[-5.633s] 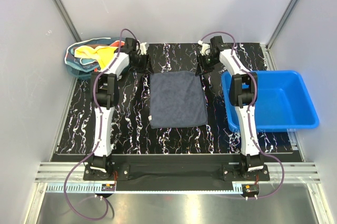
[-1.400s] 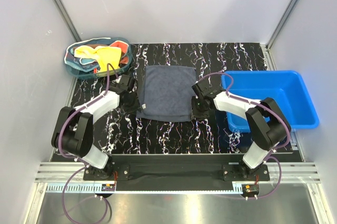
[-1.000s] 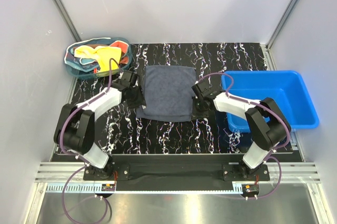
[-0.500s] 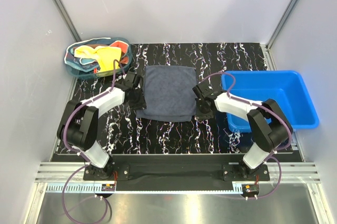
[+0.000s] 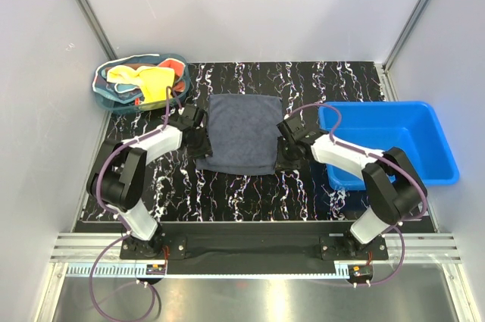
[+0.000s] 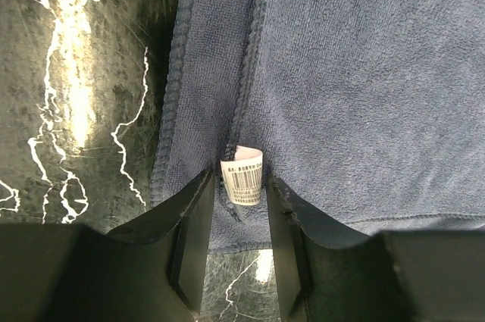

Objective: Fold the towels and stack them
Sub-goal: Fold the towel

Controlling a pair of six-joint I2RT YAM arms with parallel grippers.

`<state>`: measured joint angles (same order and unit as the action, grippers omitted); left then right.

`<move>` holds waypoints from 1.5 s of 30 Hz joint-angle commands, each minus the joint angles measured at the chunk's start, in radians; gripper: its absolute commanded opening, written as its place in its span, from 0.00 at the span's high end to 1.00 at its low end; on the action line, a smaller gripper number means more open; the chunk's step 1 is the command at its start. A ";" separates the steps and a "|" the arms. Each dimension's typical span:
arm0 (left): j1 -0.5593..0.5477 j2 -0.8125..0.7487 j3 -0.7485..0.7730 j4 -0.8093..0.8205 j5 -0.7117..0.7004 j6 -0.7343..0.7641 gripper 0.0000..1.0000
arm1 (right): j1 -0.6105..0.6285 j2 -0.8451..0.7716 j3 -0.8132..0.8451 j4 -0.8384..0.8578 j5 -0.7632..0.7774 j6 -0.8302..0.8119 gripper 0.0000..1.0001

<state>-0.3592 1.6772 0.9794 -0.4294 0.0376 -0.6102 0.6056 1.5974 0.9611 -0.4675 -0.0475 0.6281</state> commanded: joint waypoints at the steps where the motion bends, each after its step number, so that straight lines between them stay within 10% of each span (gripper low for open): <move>1: -0.009 0.010 -0.001 0.052 -0.002 -0.013 0.63 | 0.019 0.021 -0.010 0.067 -0.025 0.062 0.71; 7: -0.011 0.021 0.008 0.050 0.008 -0.017 0.83 | 0.029 0.068 -0.045 0.125 -0.015 0.091 0.67; 11: -0.012 0.013 0.037 0.012 0.010 -0.019 1.00 | 0.029 0.085 -0.047 0.095 0.040 0.068 0.87; 14: -0.011 0.000 0.067 -0.040 -0.007 -0.014 1.00 | 0.029 0.073 -0.051 0.058 0.113 0.061 1.00; 40: -0.011 -0.005 0.065 -0.167 0.071 0.010 1.00 | 0.029 0.012 -0.045 -0.043 0.210 0.039 1.00; 45: -0.011 0.007 0.084 -0.169 0.082 0.026 1.00 | 0.029 -0.039 0.011 -0.098 0.224 0.021 0.76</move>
<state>-0.3668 1.6901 1.0431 -0.6174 0.0986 -0.6041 0.6292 1.6218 0.9184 -0.5148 0.1223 0.6708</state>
